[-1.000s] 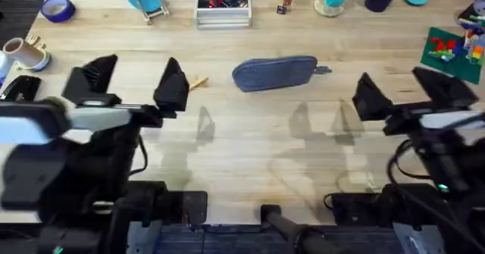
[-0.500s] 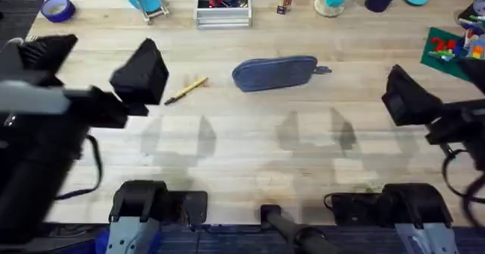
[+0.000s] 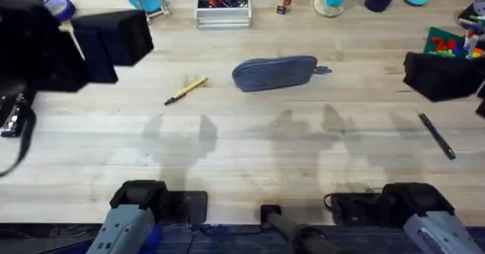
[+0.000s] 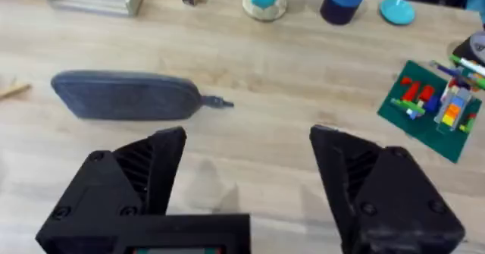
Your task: Unzip the bag, pick up the pens from the table one at a time and place them inside, then zip the bag closed.
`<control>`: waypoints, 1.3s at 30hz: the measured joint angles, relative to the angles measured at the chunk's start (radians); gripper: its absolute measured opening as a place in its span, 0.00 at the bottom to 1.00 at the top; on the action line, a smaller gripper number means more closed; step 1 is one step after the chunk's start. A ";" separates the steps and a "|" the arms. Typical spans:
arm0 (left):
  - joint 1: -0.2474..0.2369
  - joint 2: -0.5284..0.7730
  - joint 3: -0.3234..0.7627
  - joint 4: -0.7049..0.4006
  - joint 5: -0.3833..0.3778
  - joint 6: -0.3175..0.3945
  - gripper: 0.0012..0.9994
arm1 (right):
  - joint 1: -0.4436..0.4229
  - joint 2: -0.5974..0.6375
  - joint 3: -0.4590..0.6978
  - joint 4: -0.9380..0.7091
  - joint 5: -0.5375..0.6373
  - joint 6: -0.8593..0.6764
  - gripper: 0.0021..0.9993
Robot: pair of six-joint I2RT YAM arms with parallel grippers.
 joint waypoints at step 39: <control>0.000 0.378 0.146 -0.191 0.149 0.457 0.99 | 0.000 0.327 0.250 -0.189 0.000 -0.148 1.00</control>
